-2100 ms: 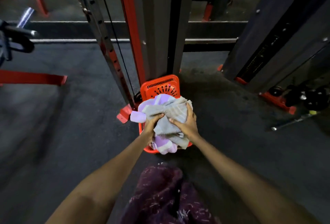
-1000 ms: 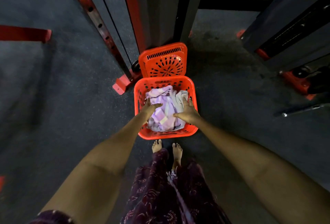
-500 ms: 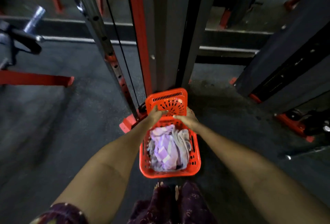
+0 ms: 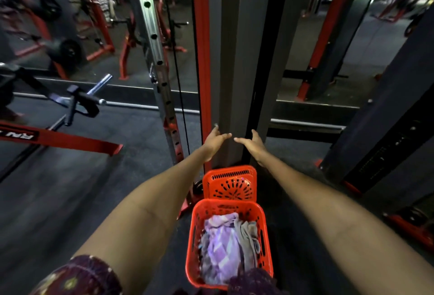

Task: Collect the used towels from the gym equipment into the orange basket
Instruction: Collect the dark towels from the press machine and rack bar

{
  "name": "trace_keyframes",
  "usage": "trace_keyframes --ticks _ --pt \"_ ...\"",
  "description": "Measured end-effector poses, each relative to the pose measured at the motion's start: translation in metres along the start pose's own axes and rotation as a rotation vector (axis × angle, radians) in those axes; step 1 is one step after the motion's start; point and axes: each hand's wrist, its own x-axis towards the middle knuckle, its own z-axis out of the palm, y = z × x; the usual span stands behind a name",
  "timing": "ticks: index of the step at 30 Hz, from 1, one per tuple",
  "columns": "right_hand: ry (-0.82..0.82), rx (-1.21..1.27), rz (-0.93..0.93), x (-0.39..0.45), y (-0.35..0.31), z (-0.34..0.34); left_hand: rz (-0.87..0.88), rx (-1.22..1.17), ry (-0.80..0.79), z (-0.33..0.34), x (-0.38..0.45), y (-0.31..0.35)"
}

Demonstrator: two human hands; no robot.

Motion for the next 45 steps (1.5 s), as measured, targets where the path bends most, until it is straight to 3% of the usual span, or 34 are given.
trace_keyframes --ticks 5,10,17,24,31,37,45 --pt "-0.065 0.03 -0.068 -0.002 -0.02 -0.001 0.019 -0.05 0.1 -0.01 -0.009 0.004" --pt "-0.244 0.11 -0.172 -0.009 -0.053 0.015 0.025 -0.099 0.258 -0.033 -0.034 0.007" --pt "-0.54 0.084 -0.262 -0.053 -0.098 0.103 0.055 -0.186 0.637 -0.11 -0.126 -0.004" --pt "-0.969 -0.034 -0.389 -0.188 -0.117 0.222 -0.034 -0.207 1.098 -0.195 -0.287 -0.058" --pt "-1.336 -0.151 -0.517 -0.343 -0.11 0.306 -0.1 -0.278 1.508 -0.225 -0.44 -0.117" --pt "-1.57 -0.193 -0.521 -0.461 -0.094 0.362 -0.186 -0.421 1.708 -0.241 -0.552 -0.164" --pt "-1.76 -0.302 -0.567 -0.597 -0.08 0.421 -0.239 -0.472 1.78 -0.289 -0.675 -0.202"
